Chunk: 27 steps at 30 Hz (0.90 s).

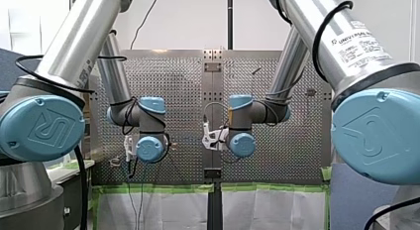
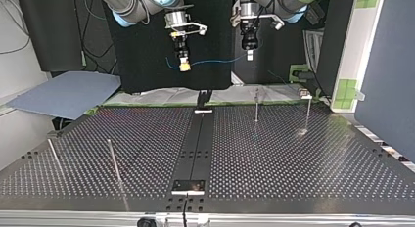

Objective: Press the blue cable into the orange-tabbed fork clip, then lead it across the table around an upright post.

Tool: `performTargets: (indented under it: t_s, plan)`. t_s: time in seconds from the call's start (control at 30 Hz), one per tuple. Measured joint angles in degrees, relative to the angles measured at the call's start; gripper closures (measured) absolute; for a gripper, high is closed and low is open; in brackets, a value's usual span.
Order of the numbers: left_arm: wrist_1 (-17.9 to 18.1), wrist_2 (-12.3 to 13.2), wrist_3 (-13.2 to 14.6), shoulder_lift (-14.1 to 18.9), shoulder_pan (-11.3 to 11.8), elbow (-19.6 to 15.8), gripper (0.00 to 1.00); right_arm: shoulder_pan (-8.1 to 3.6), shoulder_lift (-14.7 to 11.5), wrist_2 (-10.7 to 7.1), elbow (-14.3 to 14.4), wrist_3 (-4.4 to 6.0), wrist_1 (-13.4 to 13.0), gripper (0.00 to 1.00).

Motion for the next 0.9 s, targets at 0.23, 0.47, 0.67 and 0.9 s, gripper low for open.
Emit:
performTargets:
  t_s: [0.23, 0.47, 0.67, 0.9]
  plan:
    - [-0.05, 0.00, 0.00, 0.00, 0.00, 0.01, 1.00, 0.00, 0.00, 0.00, 0.00, 0.00, 0.00, 1.00]
    - [-0.05, 0.00, 0.00, 0.00, 0.00, 0.01, 1.00, 0.22, 0.22, 0.19, -0.22, 0.21, 0.21, 1.00]
    - [-0.05, 0.00, 0.00, 0.00, 0.00, 0.01, 1.00, 2.90, 2.90, 0.65, -1.28, 1.64, 2.91, 1.00]
    - [-0.05, 0.00, 0.00, 0.00, 0.00, 0.01, 1.00, 6.96, 5.90, 0.70, -1.39, 1.83, 6.09, 1.00]
